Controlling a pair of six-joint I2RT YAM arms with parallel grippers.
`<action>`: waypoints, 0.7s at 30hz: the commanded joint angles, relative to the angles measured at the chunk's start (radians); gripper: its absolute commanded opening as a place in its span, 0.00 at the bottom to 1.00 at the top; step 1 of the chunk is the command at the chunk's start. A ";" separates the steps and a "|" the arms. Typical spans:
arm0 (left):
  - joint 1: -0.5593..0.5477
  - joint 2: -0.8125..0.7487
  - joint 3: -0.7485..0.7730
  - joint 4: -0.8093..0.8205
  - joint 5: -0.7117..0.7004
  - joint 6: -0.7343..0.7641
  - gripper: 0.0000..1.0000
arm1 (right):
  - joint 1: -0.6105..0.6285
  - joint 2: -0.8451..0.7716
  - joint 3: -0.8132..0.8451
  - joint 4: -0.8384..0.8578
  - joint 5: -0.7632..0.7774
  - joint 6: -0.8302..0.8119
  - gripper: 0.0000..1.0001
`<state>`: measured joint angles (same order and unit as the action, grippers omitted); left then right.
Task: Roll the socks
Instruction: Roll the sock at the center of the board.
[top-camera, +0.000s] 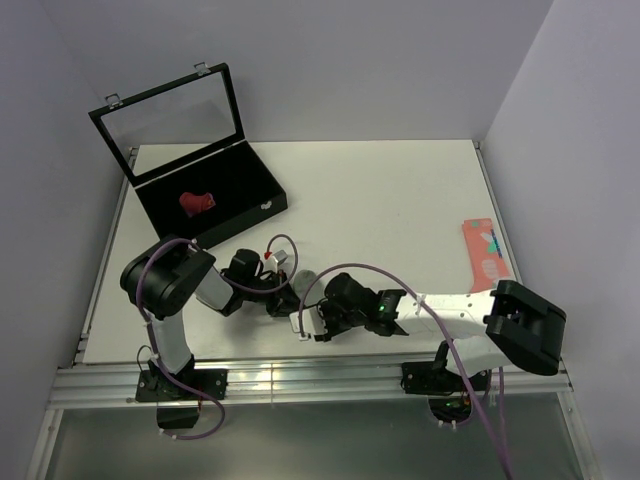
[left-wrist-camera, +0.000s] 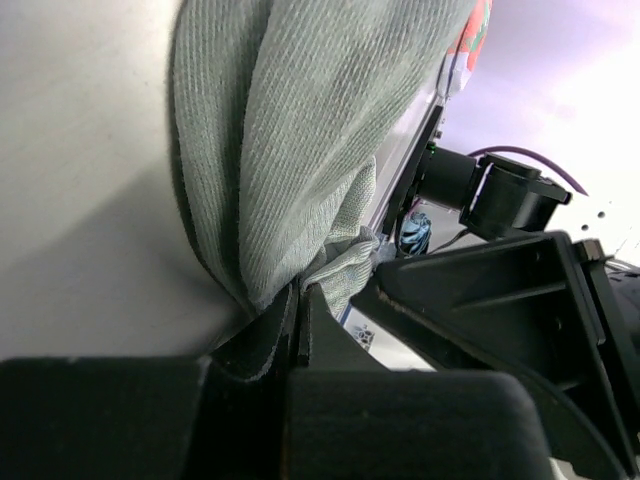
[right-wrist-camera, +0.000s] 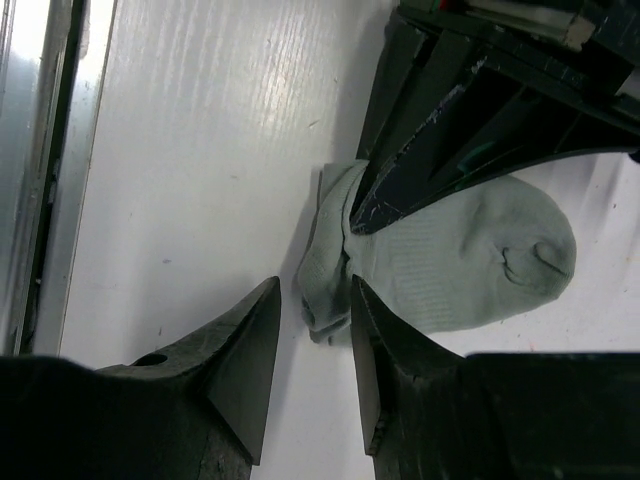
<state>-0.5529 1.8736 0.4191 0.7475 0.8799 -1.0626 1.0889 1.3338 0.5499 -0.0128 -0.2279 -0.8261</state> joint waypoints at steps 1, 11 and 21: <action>-0.008 0.062 -0.051 -0.237 -0.098 0.056 0.00 | 0.026 -0.012 -0.014 0.077 0.036 -0.008 0.41; -0.009 0.061 -0.046 -0.243 -0.099 0.067 0.00 | 0.040 0.056 0.001 0.111 0.070 -0.022 0.39; -0.012 0.038 -0.048 -0.237 -0.096 0.069 0.00 | 0.042 0.142 0.068 0.043 0.087 -0.033 0.36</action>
<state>-0.5529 1.8706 0.4210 0.7391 0.8818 -1.0599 1.1236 1.4445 0.5709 0.0414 -0.1493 -0.8528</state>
